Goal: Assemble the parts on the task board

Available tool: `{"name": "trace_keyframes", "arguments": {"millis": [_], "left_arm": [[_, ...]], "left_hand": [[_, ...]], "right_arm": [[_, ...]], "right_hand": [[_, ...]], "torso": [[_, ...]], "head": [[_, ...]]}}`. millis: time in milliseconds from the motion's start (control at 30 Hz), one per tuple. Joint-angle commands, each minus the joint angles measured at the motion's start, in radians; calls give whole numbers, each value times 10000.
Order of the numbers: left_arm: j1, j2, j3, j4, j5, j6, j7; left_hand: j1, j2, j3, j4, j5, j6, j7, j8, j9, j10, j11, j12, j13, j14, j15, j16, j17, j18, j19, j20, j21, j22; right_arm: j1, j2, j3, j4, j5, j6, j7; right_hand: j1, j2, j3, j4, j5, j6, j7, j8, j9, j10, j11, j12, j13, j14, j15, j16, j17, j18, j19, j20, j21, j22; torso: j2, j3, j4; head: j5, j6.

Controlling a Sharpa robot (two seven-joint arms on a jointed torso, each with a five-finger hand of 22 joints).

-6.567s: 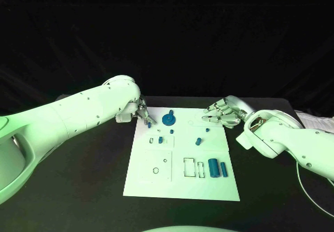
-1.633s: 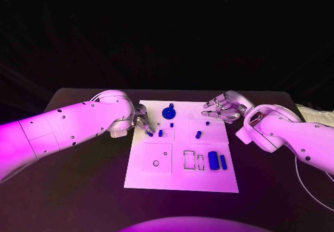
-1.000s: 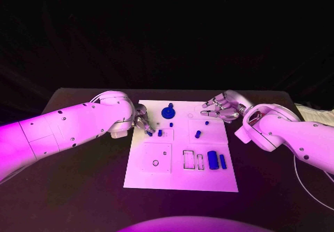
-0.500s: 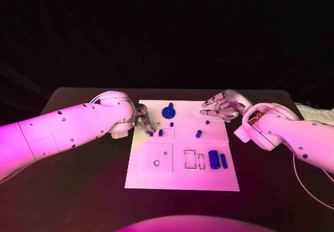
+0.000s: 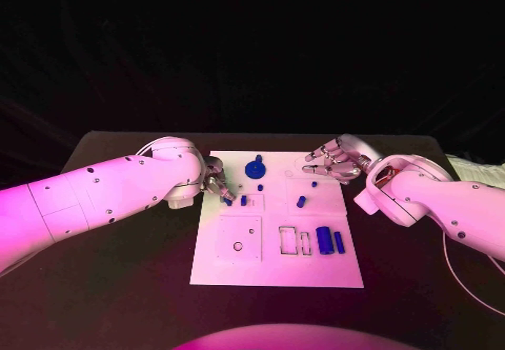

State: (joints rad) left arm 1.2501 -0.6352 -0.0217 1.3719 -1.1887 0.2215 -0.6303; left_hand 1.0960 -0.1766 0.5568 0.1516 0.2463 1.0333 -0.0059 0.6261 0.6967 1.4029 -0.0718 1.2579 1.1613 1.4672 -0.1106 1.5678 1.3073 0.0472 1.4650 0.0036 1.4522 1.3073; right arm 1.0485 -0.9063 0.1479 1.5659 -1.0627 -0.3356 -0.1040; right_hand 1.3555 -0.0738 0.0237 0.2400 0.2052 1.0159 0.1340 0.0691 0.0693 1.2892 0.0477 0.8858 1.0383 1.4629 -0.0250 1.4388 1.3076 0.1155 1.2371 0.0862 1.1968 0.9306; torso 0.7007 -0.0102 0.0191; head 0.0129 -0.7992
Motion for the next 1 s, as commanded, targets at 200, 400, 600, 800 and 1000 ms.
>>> {"name": "trace_keyframes", "arguments": {"millis": [200, 400, 600, 800, 1000], "left_arm": [[-43, 38, -30, -21, -71, 448, -14], [-42, 51, -30, -11, -121, 429, -7], [-41, 52, -30, 44, -193, 389, 5], [-41, 30, -30, 96, -266, 413, 4], [-40, 28, -29, 72, -335, 253, -4]], "left_hand": [[-387, -69, -568, 117, -33, 179, -35, -11, 48, 88, 14, 4, 33, 1036, -58, 30, 2634, -139, 489, -72, 46, 1603], [-419, -74, -724, 140, -32, 221, -50, -4, 62, 116, 6, 37, 78, 1036, -60, 30, 2634, -143, 497, -72, 59, 1619], [-409, -72, -869, 146, -23, 275, -75, 8, 76, 157, -10, 78, 132, 1036, -65, 30, 2634, -152, 515, -75, 89, 1652], [-372, -67, -934, 130, -17, 309, -94, 16, 86, 169, -23, 77, 132, 1036, -70, 30, 2634, -156, 522, -78, 102, 1666], [-107, 61, -933, -4, 12, 301, -124, -13, 95, 173, -50, 49, 114, 1036, -93, 30, 2634, -149, 514, -95, 78, 1655]], "right_arm": [[-9, 12, 0, 4, -11, 173, 102], [-9, 17, 0, -2, -2, 184, 107], [-10, 21, 0, -7, 1, 191, 113], [-10, 16, -1, -3, 5, 198, 112], [-11, 13, -1, 4, 6, 196, 114]], "right_hand": [[28, 95, -66, 6, 64, -35, 17, -12, 4, -97, 5, -30, -27, 623, 6, -65, 590, 90, -74, -19, -48, -16], [28, 95, -66, 6, 64, -35, 17, -12, 4, -97, 5, -30, -27, 623, 6, -65, 590, 90, -74, -19, -48, -16], [28, 95, -66, 6, 64, -35, 17, -12, 4, -97, 5, -30, -27, 623, 6, -65, 590, 90, -74, -19, -48, -16], [31, 100, -76, 9, 74, -36, 17, -12, 4, -99, 6, -26, -25, 619, 6, -77, 575, 94, -86, -19, -65, -40], [31, 100, -76, 9, 74, -36, 17, -12, 4, -99, 6, -26, -25, 619, 6, -77, 575, 94, -86, -19, -65, -40]], "torso": [[4, -6, -3], [3, -5, 0], [3, -3, -3], [4, -2, -3], [8, -3, -2]], "head": [[-9, -21], [-4, -46], [-6, -62], [-9, -69], [-8, -57]]}}
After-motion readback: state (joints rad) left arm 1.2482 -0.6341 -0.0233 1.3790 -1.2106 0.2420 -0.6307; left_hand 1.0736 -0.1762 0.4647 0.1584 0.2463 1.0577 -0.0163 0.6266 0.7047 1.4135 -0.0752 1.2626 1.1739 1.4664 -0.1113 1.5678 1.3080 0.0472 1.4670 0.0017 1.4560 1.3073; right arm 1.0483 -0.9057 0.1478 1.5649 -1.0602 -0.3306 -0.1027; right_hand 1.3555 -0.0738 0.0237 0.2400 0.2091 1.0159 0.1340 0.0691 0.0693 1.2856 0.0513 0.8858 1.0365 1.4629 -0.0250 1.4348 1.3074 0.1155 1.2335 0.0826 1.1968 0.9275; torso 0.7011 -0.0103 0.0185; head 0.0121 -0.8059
